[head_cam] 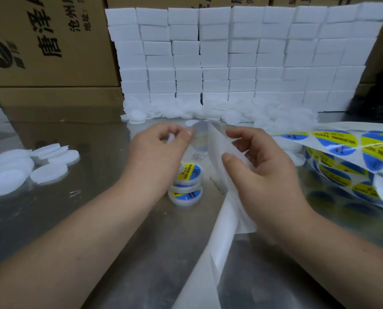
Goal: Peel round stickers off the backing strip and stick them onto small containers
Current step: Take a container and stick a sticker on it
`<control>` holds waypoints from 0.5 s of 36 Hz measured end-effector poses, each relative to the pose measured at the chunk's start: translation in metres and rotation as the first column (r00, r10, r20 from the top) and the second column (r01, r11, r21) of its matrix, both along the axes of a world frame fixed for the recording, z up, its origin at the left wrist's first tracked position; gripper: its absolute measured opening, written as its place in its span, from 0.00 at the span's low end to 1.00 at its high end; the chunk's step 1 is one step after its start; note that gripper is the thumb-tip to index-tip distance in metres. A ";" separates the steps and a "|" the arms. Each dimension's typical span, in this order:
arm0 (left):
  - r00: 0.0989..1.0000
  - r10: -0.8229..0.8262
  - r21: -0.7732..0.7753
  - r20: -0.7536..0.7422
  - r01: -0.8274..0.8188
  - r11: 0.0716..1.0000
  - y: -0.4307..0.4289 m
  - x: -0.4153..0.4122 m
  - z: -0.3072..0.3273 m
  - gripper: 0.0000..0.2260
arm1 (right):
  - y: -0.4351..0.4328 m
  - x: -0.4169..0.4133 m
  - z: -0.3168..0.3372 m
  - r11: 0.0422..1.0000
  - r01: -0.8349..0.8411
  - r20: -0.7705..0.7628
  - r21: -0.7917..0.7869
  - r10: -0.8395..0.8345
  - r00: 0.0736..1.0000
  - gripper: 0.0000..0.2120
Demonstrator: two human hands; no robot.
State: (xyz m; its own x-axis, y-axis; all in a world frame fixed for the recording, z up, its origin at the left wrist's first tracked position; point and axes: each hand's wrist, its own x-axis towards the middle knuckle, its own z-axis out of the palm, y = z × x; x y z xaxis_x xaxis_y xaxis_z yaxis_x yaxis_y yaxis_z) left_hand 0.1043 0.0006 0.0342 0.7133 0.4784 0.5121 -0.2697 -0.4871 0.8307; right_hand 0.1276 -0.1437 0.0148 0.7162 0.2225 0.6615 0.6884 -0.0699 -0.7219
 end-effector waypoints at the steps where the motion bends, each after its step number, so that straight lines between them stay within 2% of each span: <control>1: 1.000 0.028 -0.024 0.014 -0.027 0.999 0.002 0.001 0.001 0.08 | -0.001 0.000 0.000 1.000 0.014 0.039 -0.014 -0.013 0.999 0.14; 5: 0.995 0.097 -0.085 0.016 -0.095 0.992 0.008 0.006 -0.001 0.13 | -0.001 -0.003 0.001 0.999 0.036 0.123 -0.032 -0.032 0.992 0.21; 9: 0.992 0.128 -0.141 0.009 -0.126 0.982 0.014 0.009 0.000 0.13 | -0.002 -0.005 0.003 0.997 0.073 0.214 -0.013 -0.068 0.974 0.25; 15: 0.994 0.104 0.111 0.045 -0.108 0.988 0.004 0.000 0.000 0.10 | -0.002 -0.007 0.008 0.980 0.193 0.384 -0.055 -0.158 0.910 0.27; 18: 0.992 0.107 0.186 0.071 -0.119 0.975 0.002 -0.004 0.001 0.10 | -0.003 -0.006 0.008 0.973 0.207 0.413 -0.103 -0.147 0.899 0.22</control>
